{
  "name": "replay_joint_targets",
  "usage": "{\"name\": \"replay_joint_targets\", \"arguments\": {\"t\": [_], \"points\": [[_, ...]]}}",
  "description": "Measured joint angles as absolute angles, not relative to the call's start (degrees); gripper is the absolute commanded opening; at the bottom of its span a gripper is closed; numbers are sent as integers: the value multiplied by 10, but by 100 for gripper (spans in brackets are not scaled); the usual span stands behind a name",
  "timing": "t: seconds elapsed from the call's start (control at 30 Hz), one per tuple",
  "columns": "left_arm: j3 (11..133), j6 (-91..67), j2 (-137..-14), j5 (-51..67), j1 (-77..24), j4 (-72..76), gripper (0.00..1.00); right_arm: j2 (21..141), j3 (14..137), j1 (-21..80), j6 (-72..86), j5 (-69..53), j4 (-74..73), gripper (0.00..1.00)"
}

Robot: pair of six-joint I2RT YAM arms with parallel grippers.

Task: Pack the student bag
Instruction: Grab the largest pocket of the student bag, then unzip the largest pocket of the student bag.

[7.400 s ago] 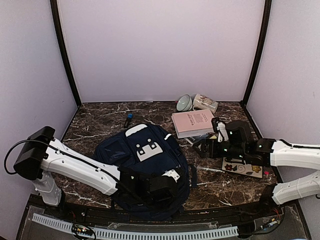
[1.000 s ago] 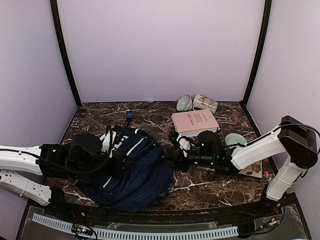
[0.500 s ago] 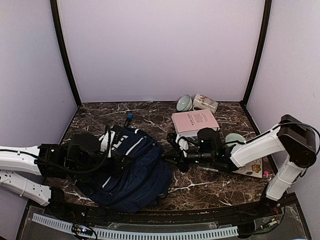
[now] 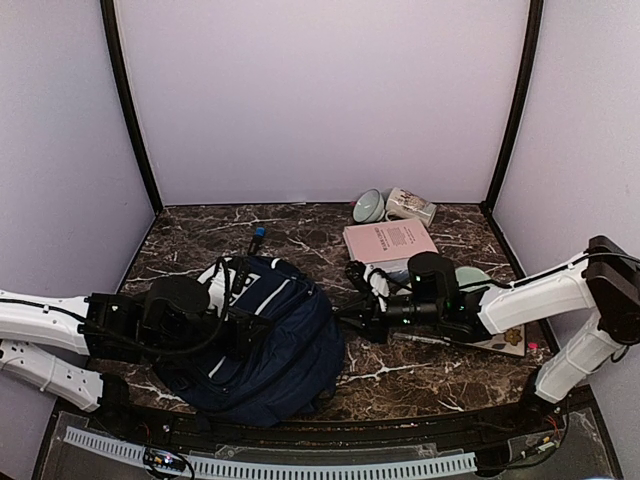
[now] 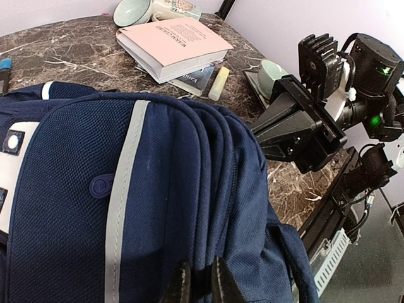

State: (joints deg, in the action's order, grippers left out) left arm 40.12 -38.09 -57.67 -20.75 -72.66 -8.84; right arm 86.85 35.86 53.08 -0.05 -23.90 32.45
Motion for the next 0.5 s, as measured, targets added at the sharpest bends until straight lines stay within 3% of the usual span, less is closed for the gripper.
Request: {"name": "replay_joint_targets", "arguments": {"t": [0.5], "points": [[410,-377,-629,-248,-732,-83,0,844,383,586,21,-149,218,0]]}}
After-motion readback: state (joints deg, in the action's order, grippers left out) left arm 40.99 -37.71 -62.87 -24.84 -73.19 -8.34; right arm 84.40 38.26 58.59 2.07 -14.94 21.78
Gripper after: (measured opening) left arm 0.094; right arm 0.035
